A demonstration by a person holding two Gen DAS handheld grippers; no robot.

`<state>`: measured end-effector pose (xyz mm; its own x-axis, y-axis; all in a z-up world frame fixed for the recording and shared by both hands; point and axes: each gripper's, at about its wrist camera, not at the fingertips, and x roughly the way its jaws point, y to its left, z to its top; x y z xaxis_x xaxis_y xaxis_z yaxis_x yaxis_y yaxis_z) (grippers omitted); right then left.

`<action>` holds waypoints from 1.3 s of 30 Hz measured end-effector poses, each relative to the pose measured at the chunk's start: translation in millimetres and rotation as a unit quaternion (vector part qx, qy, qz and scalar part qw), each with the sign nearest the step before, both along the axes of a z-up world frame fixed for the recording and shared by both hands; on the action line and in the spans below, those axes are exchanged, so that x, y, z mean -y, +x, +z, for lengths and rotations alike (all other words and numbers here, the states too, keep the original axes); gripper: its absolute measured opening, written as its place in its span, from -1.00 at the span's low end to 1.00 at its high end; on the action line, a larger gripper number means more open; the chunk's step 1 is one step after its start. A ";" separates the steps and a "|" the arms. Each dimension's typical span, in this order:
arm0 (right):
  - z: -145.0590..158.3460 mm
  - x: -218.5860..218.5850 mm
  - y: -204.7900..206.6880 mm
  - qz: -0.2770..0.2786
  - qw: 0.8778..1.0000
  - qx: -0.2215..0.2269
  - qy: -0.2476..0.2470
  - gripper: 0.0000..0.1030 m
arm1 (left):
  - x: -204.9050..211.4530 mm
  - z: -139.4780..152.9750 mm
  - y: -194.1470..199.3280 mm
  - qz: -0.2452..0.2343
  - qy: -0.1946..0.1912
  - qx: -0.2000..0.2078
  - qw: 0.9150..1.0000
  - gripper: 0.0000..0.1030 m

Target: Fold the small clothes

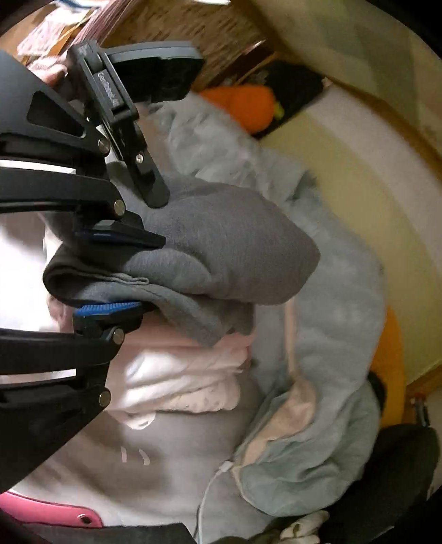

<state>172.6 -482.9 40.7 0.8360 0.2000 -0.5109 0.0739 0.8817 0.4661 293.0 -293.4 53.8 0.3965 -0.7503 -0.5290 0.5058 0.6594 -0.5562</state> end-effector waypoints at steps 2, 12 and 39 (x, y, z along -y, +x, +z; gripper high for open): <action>1.3 -4.7 -3.1 -0.003 1.000 0.015 -0.025 -0.23 | -2.0 3.7 -6.0 0.005 0.018 0.026 0.999 0.21; 40.6 -38.3 -91.5 -0.135 0.960 0.162 -0.183 0.97 | -37.8 44.5 -93.0 0.119 0.114 0.305 0.938 0.99; -28.2 -82.7 -136.9 -0.208 0.921 0.196 -0.263 0.99 | -64.9 -19.4 -159.8 0.189 0.130 0.414 0.881 0.99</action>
<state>35.7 -400.2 12.5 0.9255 -0.3684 -0.0882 0.3732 0.9267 0.0448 133.2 -228.5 34.4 0.9228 -0.3779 -0.0749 0.3838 0.9186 0.0939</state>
